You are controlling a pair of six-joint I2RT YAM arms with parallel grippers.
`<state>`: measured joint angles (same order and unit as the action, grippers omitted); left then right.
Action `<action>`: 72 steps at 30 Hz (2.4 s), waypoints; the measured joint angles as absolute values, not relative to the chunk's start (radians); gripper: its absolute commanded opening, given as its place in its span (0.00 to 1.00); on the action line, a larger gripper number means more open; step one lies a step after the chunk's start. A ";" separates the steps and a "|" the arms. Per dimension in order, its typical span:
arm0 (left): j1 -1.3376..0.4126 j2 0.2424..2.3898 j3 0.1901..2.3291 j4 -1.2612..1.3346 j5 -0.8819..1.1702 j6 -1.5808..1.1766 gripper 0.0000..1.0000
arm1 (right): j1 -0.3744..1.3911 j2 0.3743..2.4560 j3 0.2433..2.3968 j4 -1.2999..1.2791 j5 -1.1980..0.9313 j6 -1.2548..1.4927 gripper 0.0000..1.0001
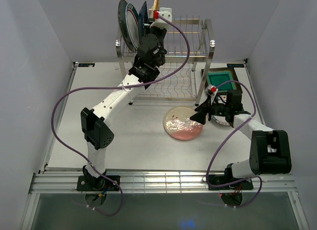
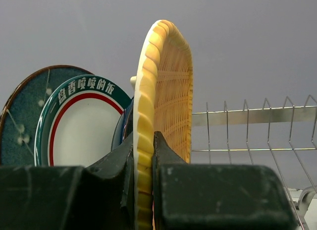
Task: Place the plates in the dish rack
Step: Insert the plate into the dish rack.
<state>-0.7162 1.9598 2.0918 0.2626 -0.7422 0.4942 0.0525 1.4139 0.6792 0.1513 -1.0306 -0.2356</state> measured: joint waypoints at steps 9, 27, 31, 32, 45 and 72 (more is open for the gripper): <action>-0.712 1.973 2.091 0.270 -0.784 0.507 0.00 | 0.052 1.414 0.679 0.148 -1.034 -0.240 0.81; -0.706 1.970 2.060 0.285 -0.810 0.474 0.30 | 0.052 1.431 0.687 0.135 -1.036 -0.242 0.81; -0.704 1.970 2.079 0.272 -0.809 0.452 0.33 | 0.052 1.434 0.687 0.132 -1.036 -0.243 0.81; -0.704 1.970 2.088 0.266 -0.809 0.446 0.33 | 0.052 1.434 0.687 0.131 -1.036 -0.243 0.81; -0.702 1.970 2.200 0.175 -0.804 0.368 0.55 | 0.052 1.436 0.692 0.130 -1.044 -0.243 0.81; -0.739 1.480 1.727 -0.004 -0.666 -0.068 0.98 | 0.052 1.436 0.692 0.128 -1.046 -0.247 0.86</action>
